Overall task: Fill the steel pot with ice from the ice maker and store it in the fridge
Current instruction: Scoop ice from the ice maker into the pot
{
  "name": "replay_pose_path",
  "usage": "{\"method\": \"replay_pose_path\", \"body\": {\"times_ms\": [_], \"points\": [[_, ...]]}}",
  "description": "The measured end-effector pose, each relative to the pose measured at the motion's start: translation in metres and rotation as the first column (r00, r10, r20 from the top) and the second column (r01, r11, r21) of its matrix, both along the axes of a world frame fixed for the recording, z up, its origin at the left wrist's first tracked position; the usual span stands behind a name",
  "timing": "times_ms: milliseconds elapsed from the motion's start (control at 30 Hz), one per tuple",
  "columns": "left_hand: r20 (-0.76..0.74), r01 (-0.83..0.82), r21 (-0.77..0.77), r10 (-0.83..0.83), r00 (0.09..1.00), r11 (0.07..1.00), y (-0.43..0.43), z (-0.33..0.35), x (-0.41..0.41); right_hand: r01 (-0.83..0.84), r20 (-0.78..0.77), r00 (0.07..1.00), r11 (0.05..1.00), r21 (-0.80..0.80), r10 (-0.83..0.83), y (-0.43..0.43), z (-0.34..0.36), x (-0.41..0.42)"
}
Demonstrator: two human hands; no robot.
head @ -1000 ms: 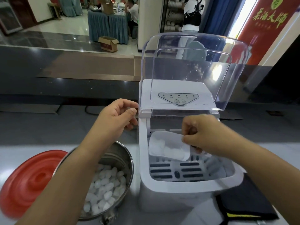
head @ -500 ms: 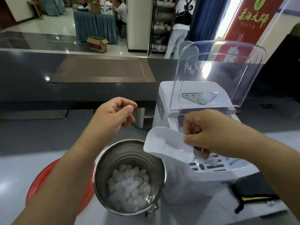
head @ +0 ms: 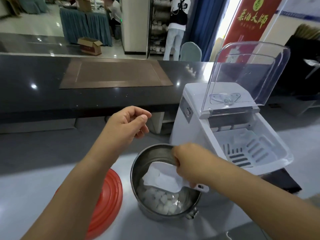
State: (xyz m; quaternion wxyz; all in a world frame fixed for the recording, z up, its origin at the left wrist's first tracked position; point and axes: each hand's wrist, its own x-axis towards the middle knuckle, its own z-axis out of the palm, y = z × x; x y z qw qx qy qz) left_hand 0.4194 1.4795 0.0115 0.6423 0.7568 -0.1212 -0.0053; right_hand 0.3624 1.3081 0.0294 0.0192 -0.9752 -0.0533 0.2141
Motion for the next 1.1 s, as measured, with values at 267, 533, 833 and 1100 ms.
{"method": "replay_pose_path", "body": {"times_ms": [267,533,833,1100], "points": [[-0.004,0.028,-0.008,-0.028,1.000,1.000,0.010,-0.003,0.001,0.000,0.040,0.999,0.996,-0.094,0.003,0.019,-0.026,0.014],[-0.007,0.036,0.022,-0.036,0.999,0.999,0.004,-0.004,0.005,0.038,0.156,0.987,0.998,-0.044,-0.031,0.005,-0.003,0.019],[-0.017,0.067,-0.012,-0.067,0.998,0.998,-0.033,0.005,0.011,0.165,0.199,0.956,0.954,0.251,-0.218,-0.048,0.070,0.012],[-0.054,0.134,-0.032,-0.135,0.989,0.990,-0.087,0.005,0.016,0.296,0.180,0.908,0.885,0.360,-0.377,-0.131,0.086,0.014]]}}
